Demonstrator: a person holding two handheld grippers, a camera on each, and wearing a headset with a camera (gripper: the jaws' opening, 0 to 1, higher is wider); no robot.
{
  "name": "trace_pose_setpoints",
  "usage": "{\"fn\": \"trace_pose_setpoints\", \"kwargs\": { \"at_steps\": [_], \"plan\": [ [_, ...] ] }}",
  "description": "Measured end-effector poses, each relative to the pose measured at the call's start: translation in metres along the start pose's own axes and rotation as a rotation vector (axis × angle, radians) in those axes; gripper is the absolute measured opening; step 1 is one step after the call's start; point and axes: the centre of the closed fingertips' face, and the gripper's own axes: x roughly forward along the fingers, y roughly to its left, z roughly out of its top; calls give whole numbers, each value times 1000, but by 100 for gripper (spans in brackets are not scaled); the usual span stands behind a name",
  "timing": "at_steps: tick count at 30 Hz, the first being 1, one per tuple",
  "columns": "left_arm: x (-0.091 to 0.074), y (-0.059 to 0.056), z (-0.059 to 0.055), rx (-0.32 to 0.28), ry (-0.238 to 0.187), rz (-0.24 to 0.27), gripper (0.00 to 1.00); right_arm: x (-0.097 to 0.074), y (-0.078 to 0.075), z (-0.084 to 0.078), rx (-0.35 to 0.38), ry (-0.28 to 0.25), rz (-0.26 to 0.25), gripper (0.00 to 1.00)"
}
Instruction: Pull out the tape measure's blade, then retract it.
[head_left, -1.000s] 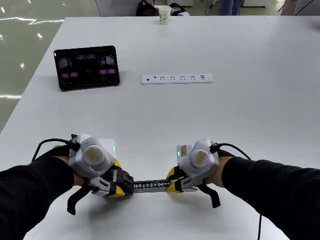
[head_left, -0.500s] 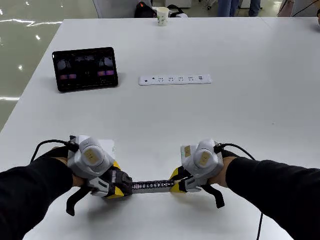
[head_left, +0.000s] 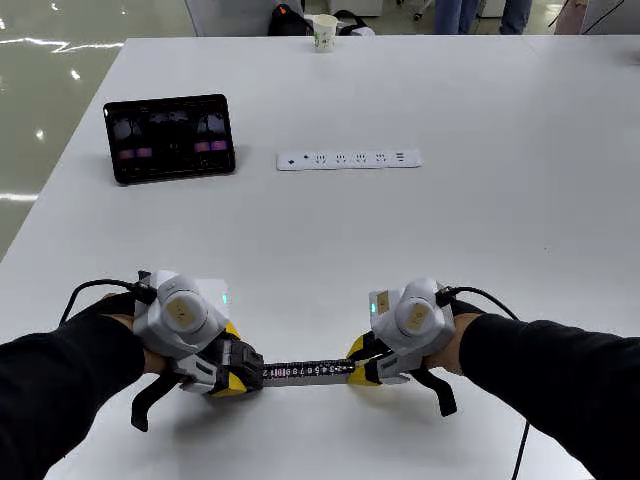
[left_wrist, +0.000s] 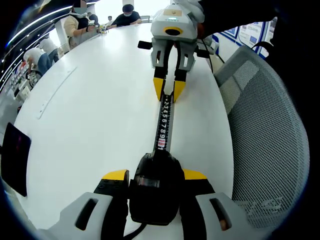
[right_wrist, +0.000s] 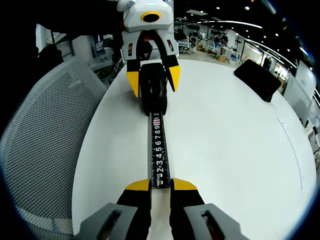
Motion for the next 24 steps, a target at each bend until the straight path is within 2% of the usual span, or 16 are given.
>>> {"fn": "trace_pose_setpoints", "kwargs": {
  "at_steps": [24],
  "plan": [
    [0, -1, -1, 3, 3, 0, 34, -6, 1, -11, 13, 4, -5, 10]
  ]
}}
